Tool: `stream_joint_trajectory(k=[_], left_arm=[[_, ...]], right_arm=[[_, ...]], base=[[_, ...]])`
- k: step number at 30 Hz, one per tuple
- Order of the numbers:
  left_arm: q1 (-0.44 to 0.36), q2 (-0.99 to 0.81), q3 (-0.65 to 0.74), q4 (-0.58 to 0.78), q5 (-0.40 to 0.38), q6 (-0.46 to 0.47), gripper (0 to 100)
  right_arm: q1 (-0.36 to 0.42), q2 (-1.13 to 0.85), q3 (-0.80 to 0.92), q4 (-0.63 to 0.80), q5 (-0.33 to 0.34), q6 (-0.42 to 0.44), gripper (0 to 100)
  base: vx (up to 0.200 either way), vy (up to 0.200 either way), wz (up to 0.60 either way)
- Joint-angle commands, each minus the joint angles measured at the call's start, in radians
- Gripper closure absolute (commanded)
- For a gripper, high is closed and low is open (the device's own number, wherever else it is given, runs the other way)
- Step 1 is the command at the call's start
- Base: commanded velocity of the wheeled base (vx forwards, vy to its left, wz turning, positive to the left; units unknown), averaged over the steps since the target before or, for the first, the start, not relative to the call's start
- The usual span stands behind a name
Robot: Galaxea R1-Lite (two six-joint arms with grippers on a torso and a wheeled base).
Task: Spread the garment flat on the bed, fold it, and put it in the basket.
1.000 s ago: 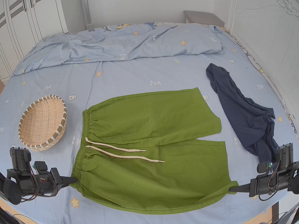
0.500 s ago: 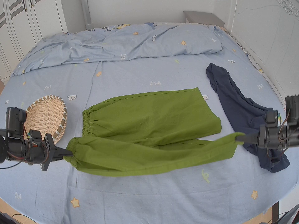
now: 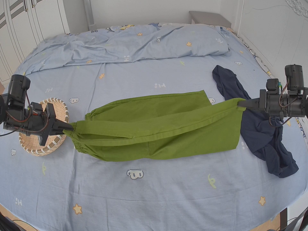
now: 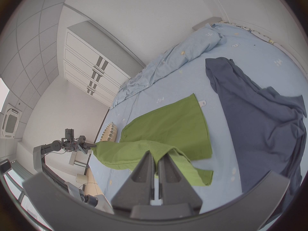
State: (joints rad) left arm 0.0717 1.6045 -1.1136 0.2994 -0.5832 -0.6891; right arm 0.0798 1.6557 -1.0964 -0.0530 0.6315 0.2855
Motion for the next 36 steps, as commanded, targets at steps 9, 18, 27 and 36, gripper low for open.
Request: stream_joint_trajectory(k=[9, 18, 27, 36], left_arm=[[0.0, 0.187, -0.196, 0.032, 0.008, 0.005, 100], [0.002, 0.259, -0.334, 0.095, 0.009, 0.008, 100], [0.013, 0.285, -0.384, 0.11, 0.009, 0.017, 100], [0.016, 0.313, -0.408, 0.101, 0.011, 0.017, 100]], right_arm=[[-0.014, 0.222, -0.312, 0.081, -0.001, -0.003, 100], [-0.023, 0.325, -0.482, 0.133, -0.001, -0.016, 100], [-0.009, 0.381, -0.594, 0.145, -0.001, -0.026, 100], [-0.005, 0.447, -0.723, 0.179, -0.001, -0.032, 100]], base=[[0.0, 0.0, 0.0], [0.0, 0.0, 0.0], [0.0, 0.0, 0.0], [0.0, 0.0, 0.0]])
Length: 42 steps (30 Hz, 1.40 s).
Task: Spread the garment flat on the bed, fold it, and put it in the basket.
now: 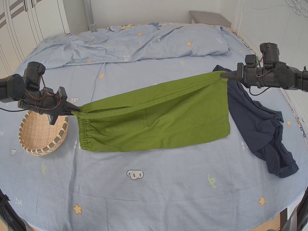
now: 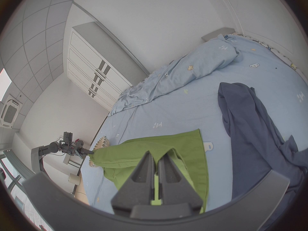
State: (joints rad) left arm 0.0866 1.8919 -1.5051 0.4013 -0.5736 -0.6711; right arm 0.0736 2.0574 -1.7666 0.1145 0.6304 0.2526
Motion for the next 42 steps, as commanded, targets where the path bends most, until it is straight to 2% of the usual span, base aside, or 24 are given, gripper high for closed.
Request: stream_joint_trajectory(k=[1, 28, 29, 42], left_arm=[[0.001, 0.026, -0.017, -0.001, 0.001, -0.001, 100], [0.002, 0.095, -0.03, -0.007, 0.003, 0.031, 100], [0.002, 0.095, -0.03, -0.007, 0.005, 0.036, 0], [-0.021, 0.113, -0.073, -0.036, 0.006, 0.047, 0]], right_arm=[[0.002, 0.046, -0.053, 0.011, 0.0, 0.001, 100], [0.012, 0.17, -0.123, 0.024, -0.001, 0.001, 100], [0.012, 0.173, -0.125, 0.024, -0.001, -0.001, 0], [0.029, 0.202, -0.128, 0.028, 0.0, 0.001, 0]], base=[[0.0, 0.0, 0.0], [0.0, 0.0, 0.0], [0.0, 0.0, 0.0], [0.0, 0.0, 0.0]])
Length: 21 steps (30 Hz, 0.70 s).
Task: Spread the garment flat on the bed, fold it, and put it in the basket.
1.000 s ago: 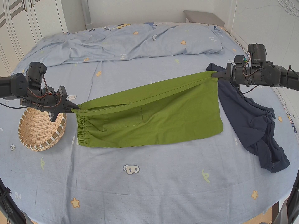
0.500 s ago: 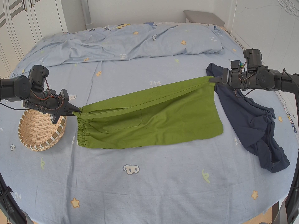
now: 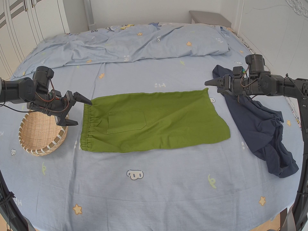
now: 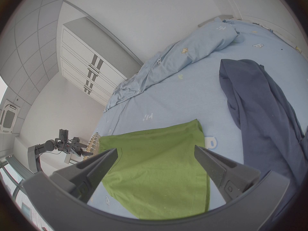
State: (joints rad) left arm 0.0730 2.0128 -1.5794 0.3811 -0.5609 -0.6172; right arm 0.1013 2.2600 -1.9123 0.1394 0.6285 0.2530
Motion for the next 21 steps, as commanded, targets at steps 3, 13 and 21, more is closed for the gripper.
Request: stream_joint_trajectory(k=[3, 13, 21], left_arm=[[-0.038, -0.028, 0.005, -0.016, -0.01, -0.009, 0], [-0.065, 0.0, 0.029, -0.024, 0.002, 0.001, 0], [-0.012, -0.002, 0.217, -0.082, -0.019, 0.228, 0]], right_arm=[[0.0, -0.011, 0.058, -0.001, 0.002, -0.001, 0], [-0.032, -0.214, 0.395, -0.027, 0.013, 0.003, 0], [-0.057, -0.347, 0.665, -0.215, 0.039, 0.012, 0]], base=[[0.0, 0.0, 0.0], [0.0, 0.0, 0.0], [0.0, 0.0, 0.0]])
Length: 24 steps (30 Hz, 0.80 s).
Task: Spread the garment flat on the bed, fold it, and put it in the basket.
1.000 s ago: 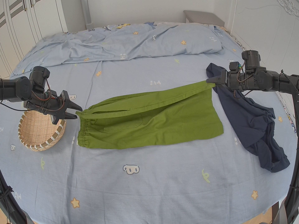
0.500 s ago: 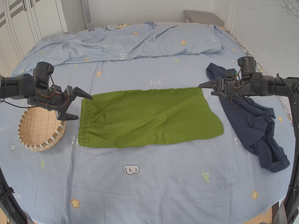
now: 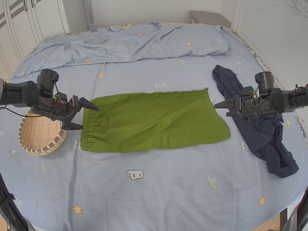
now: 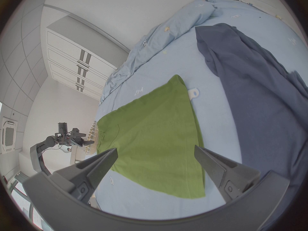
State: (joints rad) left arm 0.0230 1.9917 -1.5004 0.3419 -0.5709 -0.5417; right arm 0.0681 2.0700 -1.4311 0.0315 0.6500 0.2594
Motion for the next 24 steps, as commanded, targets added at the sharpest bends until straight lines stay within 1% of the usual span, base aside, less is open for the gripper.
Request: stream_joint_trajectory(k=[1, 4, 7, 15, 20, 24], left_arm=[[0.046, 0.021, 0.181, -0.093, -0.014, 0.203, 0], [0.045, 0.032, 0.227, -0.173, -0.014, 0.206, 0], [0.052, 0.045, 0.247, -0.225, -0.015, 0.206, 0], [0.06, 0.087, 0.241, -0.247, -0.015, 0.21, 0], [0.046, 0.095, 0.252, -0.322, -0.017, 0.201, 0], [0.045, 0.099, 0.253, -0.356, -0.017, 0.189, 0]], right_arm=[[-0.024, -0.18, 0.199, -0.119, 0.019, 0.012, 0], [-0.013, -0.215, 0.228, -0.12, 0.019, 0.031, 0], [-0.014, -0.229, 0.251, -0.128, 0.019, 0.029, 0], [-0.011, -0.228, 0.258, -0.128, 0.019, 0.029, 0], [-0.004, -0.225, 0.261, -0.128, 0.017, 0.026, 0], [-0.004, -0.223, 0.262, -0.128, 0.017, 0.026, 0]], base=[[0.0, 0.0, 0.0], [0.0, 0.0, 0.0], [0.0, 0.0, 0.0], [0.0, 0.0, 0.0], [0.0, 0.0, 0.0], [0.0, 0.0, 0.0]])
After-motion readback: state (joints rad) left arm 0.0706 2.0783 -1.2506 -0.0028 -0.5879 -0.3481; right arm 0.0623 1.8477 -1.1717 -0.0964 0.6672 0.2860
